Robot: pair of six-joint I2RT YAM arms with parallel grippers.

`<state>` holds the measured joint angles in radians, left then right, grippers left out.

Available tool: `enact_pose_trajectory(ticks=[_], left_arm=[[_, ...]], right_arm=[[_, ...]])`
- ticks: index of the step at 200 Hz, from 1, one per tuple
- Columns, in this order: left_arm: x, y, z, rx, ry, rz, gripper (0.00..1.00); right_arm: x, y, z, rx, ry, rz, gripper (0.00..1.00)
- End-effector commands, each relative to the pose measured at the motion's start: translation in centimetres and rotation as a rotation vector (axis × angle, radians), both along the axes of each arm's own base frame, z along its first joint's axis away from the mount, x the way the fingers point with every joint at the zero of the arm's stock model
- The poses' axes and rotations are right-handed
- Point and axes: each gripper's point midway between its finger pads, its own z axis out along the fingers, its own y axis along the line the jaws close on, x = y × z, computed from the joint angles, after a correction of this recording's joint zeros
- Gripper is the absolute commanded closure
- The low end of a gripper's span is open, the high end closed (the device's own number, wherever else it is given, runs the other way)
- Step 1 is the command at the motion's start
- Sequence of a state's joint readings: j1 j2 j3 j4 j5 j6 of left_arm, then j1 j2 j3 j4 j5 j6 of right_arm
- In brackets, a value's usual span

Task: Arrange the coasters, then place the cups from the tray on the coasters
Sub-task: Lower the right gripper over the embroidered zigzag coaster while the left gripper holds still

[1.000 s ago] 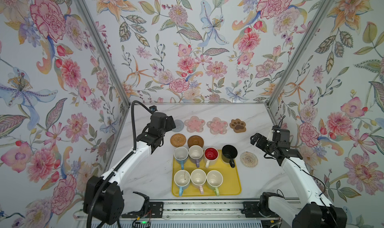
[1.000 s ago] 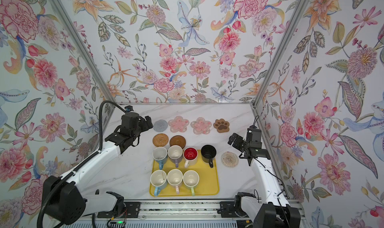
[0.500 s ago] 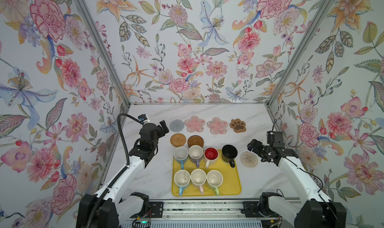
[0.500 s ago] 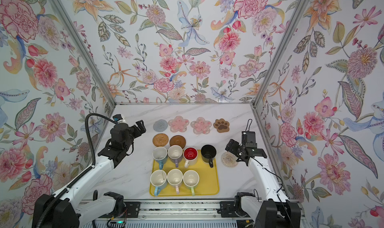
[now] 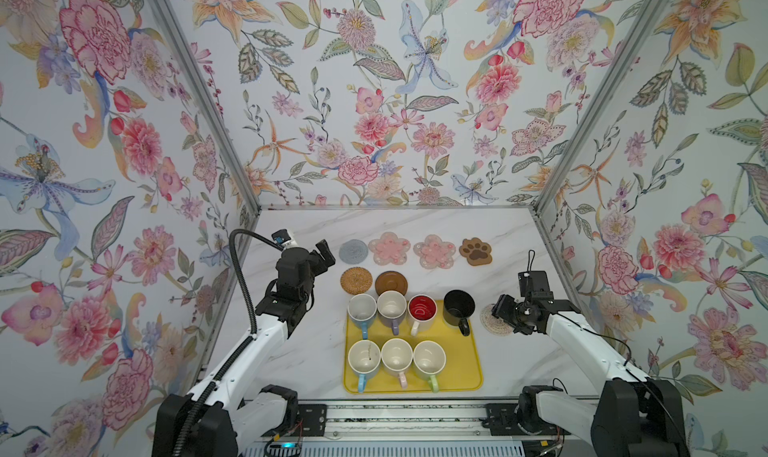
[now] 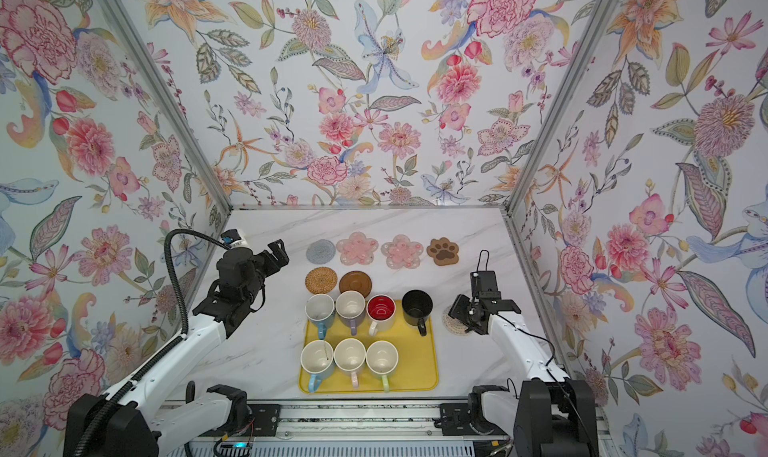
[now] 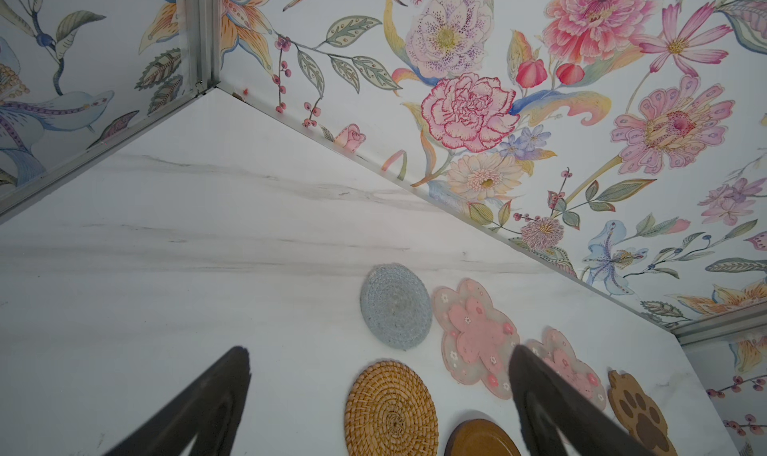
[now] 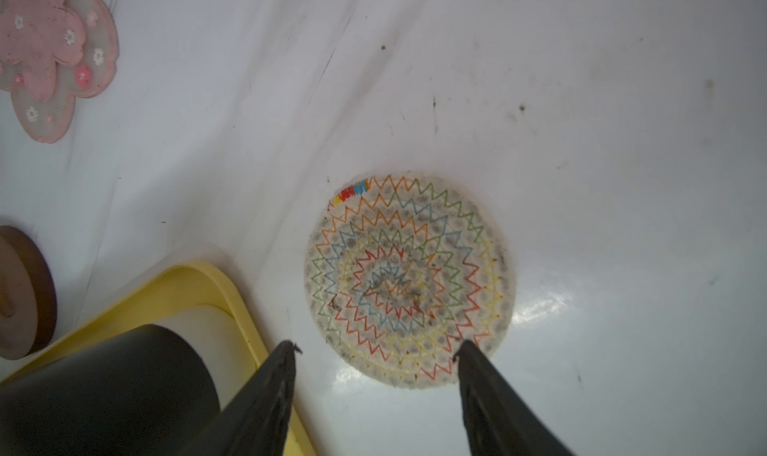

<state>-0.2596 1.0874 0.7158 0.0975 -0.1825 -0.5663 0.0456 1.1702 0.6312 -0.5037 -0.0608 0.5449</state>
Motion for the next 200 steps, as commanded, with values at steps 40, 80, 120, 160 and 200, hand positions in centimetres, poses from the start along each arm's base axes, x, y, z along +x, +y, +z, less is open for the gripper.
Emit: enact_pose_trajectory(ticks=[40,80,120,160,200], left_arm=[[-0.4,0.4,0.7,-0.032,-0.030,0.004,0.01],[-0.5,0.5,0.5,-0.036,-0.025,0.008,0.01],[-0.6,0.7,0.2,-0.041,-0.022,0.013,0.01],[-0.7,0.9,0.2,-0.041,-0.022,0.020,0.01],[-0.8,1.3,0.2,-0.038,-0.021,0.027,0.01]], right_arm=[[0.1,-0.1,-1.9,-0.016,0.021,-0.007,0.44],[0.2,-0.5,-2.5,-0.039,0.040,-0.020,0.51],[0.3,-0.7,-3.1,-0.052,0.052,-0.022,0.52],[0.7,-0.7,-3.9,-0.055,0.067,-0.021,0.53],[1.1,-0.8,-4.3,-0.062,0.081,-0.023,0.53]])
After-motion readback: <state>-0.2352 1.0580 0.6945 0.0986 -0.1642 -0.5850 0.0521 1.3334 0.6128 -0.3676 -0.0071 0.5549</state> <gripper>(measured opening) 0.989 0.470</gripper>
